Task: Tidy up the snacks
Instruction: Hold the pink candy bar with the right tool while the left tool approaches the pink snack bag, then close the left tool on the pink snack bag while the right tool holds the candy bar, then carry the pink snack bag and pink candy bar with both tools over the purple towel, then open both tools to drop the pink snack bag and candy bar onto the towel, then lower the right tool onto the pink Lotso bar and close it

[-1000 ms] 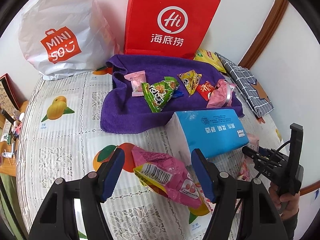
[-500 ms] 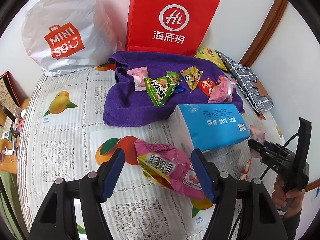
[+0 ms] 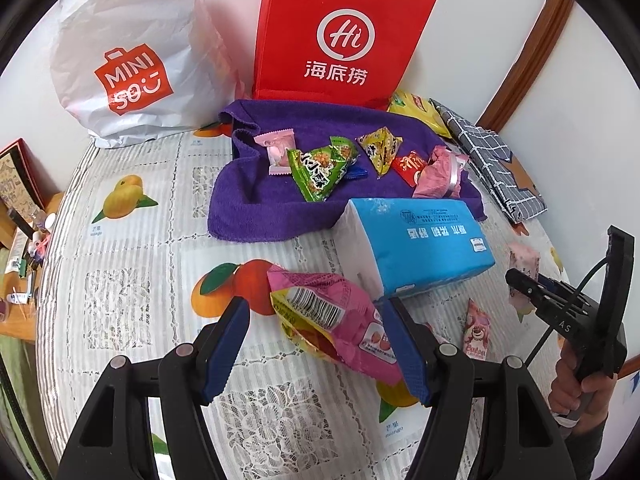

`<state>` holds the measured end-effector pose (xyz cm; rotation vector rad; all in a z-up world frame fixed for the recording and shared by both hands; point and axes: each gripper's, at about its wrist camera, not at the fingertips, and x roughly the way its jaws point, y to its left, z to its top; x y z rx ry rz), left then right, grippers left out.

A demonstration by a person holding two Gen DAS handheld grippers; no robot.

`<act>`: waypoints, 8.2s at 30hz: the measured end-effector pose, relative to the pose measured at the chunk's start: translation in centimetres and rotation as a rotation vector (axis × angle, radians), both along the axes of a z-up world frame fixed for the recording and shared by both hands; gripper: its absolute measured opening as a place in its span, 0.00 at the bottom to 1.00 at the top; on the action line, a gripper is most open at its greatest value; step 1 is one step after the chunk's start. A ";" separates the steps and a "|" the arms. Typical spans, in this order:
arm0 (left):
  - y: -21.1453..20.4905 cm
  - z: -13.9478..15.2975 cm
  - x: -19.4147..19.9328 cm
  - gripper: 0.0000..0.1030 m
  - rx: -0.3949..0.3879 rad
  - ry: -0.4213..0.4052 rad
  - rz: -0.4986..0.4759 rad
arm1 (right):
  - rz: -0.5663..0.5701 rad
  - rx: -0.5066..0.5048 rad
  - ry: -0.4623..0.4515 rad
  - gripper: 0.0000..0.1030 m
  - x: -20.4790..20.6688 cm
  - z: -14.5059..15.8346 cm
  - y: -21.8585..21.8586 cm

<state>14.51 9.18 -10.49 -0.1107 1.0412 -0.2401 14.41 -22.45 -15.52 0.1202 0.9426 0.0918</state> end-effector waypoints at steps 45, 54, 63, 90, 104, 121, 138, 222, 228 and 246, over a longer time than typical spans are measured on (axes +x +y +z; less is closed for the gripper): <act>-3.2 -5.5 2.9 0.66 0.027 0.123 0.005 | 0.037 0.040 0.023 0.34 0.1 -1.2 -1.8; -2.1 -4.5 1.9 0.56 -0.015 0.080 -0.020 | 0.028 0.016 0.017 0.35 0.2 -0.4 -1.2; -1.0 -1.9 0.2 0.56 -0.029 0.024 -0.028 | 0.055 0.005 -0.031 0.34 -0.3 2.0 0.9; -2.9 6.5 0.9 0.57 -0.039 -0.140 -0.006 | 0.140 0.010 -0.147 0.35 2.6 8.1 3.8; -3.7 8.1 7.4 0.57 0.002 -0.180 0.002 | 0.122 0.032 -0.168 0.35 9.5 8.5 2.8; -4.5 4.7 15.1 0.57 0.008 -0.127 0.007 | 0.158 0.032 -0.117 0.35 17.9 5.0 3.8; -4.9 0.5 17.4 0.58 0.043 -0.038 0.005 | 0.175 0.013 -0.036 0.35 20.3 0.6 4.0; -2.4 4.6 1.4 0.70 0.001 -0.111 0.012 | 0.066 0.035 0.034 0.57 0.1 2.2 2.8; -0.6 3.2 0.7 0.70 0.013 -0.070 0.059 | 0.101 0.078 0.093 0.57 -0.9 0.0 4.3; -1.5 1.9 -1.8 0.70 0.037 -0.051 0.033 | 0.140 -0.126 0.125 0.31 -2.9 -3.7 7.7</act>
